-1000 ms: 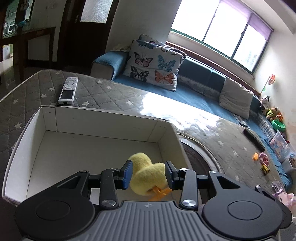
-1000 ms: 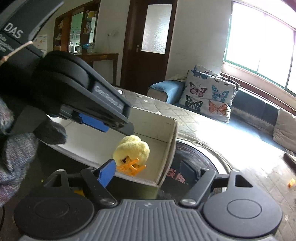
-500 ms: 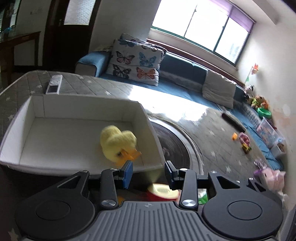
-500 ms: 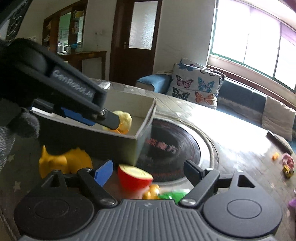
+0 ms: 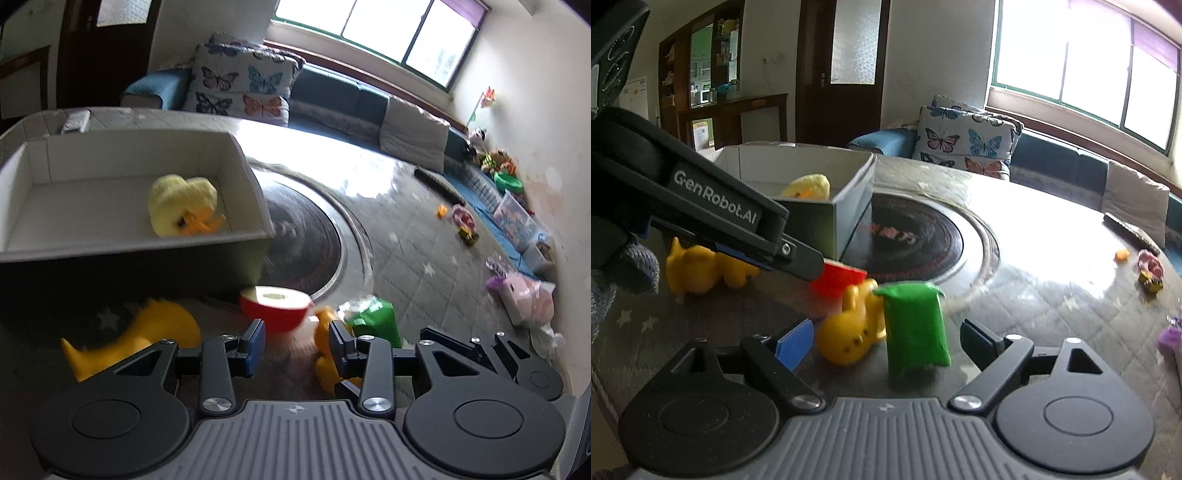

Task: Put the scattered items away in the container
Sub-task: 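Move the right tool back toward the green soft block, then close the right tool around the green soft block, then lift the green block with the right tool and drop it into the box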

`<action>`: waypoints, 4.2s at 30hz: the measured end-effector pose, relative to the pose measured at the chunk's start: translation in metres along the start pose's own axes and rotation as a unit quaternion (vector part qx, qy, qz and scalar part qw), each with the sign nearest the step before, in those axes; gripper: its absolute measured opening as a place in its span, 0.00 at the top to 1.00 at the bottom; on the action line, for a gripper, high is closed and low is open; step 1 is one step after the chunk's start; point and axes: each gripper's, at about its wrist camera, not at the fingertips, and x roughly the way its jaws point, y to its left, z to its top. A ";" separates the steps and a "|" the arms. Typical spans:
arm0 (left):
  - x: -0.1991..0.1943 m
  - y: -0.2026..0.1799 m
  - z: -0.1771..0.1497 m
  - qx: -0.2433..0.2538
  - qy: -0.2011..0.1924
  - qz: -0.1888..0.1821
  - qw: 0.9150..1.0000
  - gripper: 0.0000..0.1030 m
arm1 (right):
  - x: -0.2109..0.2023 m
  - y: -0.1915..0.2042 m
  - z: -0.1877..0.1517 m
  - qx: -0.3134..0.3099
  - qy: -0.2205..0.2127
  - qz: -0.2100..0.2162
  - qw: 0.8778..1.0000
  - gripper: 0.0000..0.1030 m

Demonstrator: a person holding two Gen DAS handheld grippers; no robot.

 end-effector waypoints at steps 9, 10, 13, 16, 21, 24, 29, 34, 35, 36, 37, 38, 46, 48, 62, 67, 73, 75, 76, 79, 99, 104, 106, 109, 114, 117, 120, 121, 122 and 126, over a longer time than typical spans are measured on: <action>0.015 -0.012 -0.006 0.013 0.026 -0.009 1.000 0.61 | -0.001 -0.007 -0.009 0.017 -0.004 0.013 1.000 0.14; 0.015 -0.012 -0.005 0.012 0.025 -0.008 1.000 0.61 | -0.003 -0.008 -0.009 0.020 -0.008 0.014 1.000 0.15; 0.014 -0.013 -0.001 0.011 0.019 -0.007 1.000 0.61 | -0.006 -0.013 -0.008 0.036 -0.018 0.015 0.999 0.16; 0.011 -0.015 0.006 0.013 0.009 -0.012 1.000 0.61 | -0.007 -0.021 -0.007 0.048 -0.020 0.010 0.999 0.20; 0.017 -0.024 0.020 0.022 0.003 -0.030 0.999 0.61 | 0.002 -0.032 -0.007 0.065 -0.013 0.007 0.998 0.26; 0.025 -0.030 0.027 0.031 0.003 -0.037 0.999 0.61 | 0.006 -0.035 -0.006 0.072 -0.014 0.016 0.997 0.30; 0.040 -0.035 0.037 0.042 0.013 -0.053 0.998 0.61 | 0.006 -0.040 -0.004 0.087 -0.018 0.031 0.996 0.34; 0.055 -0.036 0.041 0.042 0.027 -0.055 0.997 0.61 | 0.018 -0.038 -0.008 0.076 -0.002 0.030 0.997 0.42; 0.059 -0.036 0.042 0.041 0.030 -0.054 0.997 0.61 | 0.021 -0.038 -0.009 0.078 0.002 0.031 0.996 0.43; 0.062 -0.036 0.042 0.040 0.035 -0.054 0.997 0.61 | 0.023 -0.038 -0.009 0.081 0.004 0.033 0.996 0.47; 0.065 -0.035 0.042 0.040 0.039 -0.054 0.997 0.61 | 0.026 -0.039 -0.009 0.085 0.007 0.035 0.996 0.51; 0.068 -0.035 0.041 0.041 0.043 -0.055 0.997 0.61 | 0.028 -0.040 -0.009 0.089 0.009 0.038 0.995 0.53; 0.077 -0.044 0.040 0.042 0.056 -0.067 0.995 0.61 | 0.022 -0.040 -0.013 0.093 0.023 0.009 0.995 0.58; 0.079 -0.049 0.040 0.045 0.060 -0.070 0.995 0.61 | 0.019 -0.040 -0.013 0.095 0.027 0.004 0.995 0.58; 0.078 -0.071 0.038 0.021 0.092 -0.081 0.992 0.61 | 0.018 -0.051 -0.019 0.106 0.031 -0.019 0.994 0.57; 0.090 -0.068 0.036 -0.002 0.102 -0.052 0.993 0.61 | 0.020 -0.048 -0.020 0.090 0.029 -0.024 0.995 0.57; 0.096 -0.065 0.038 -0.027 0.105 -0.044 0.993 0.58 | 0.023 -0.050 -0.019 0.085 0.027 -0.026 0.996 0.57; 0.098 -0.066 0.039 -0.027 0.104 -0.041 0.993 0.58 | 0.023 -0.048 -0.019 0.080 0.026 -0.028 0.996 0.57; 0.099 -0.066 0.039 -0.026 0.103 -0.040 0.994 0.58 | 0.023 -0.048 -0.019 0.078 0.025 -0.029 0.996 0.57; 0.102 -0.068 0.039 -0.024 0.101 -0.036 0.994 0.58 | 0.024 -0.048 -0.019 0.076 0.023 -0.029 0.996 0.57; 0.080 -0.078 0.032 0.018 0.061 -0.032 0.997 0.80 | 0.017 -0.036 -0.010 0.061 -0.001 -0.029 0.998 0.60; 0.081 -0.071 0.031 0.008 0.071 -0.034 0.997 0.78 | 0.019 -0.033 -0.012 0.059 0.006 -0.028 0.998 0.60; 0.085 -0.068 0.031 0.004 0.082 -0.037 0.996 0.74 | 0.020 -0.032 -0.016 0.062 0.013 -0.027 0.998 0.60; 0.089 -0.063 0.031 -0.010 0.094 -0.039 0.995 0.67 | 0.022 -0.031 -0.021 0.066 0.018 -0.026 0.997 0.60; 0.095 -0.061 0.032 -0.021 0.104 -0.031 0.994 0.60 | 0.021 -0.031 -0.021 0.069 0.014 -0.024 0.997 0.60; 0.097 -0.062 0.033 -0.020 0.106 -0.025 0.994 0.60 | 0.021 -0.032 -0.021 0.069 0.013 -0.021 0.997 0.60; 0.097 -0.068 0.031 -0.007 0.106 -0.018 0.994 0.62 | 0.021 -0.032 -0.021 0.069 0.011 -0.020 0.997 0.60; 0.096 -0.070 0.029 -0.002 0.104 -0.015 0.994 0.62 | 0.021 -0.032 -0.021 0.070 0.011 -0.019 0.997 0.60; 0.094 -0.071 0.027 0.001 0.103 -0.016 0.995 0.63 | 0.020 -0.032 -0.021 0.070 0.009 -0.018 0.997 0.60; 0.086 -0.074 0.023 0.012 0.096 -0.023 0.995 0.68 | 0.017 -0.030 -0.020 0.067 0.005 -0.017 0.998 0.62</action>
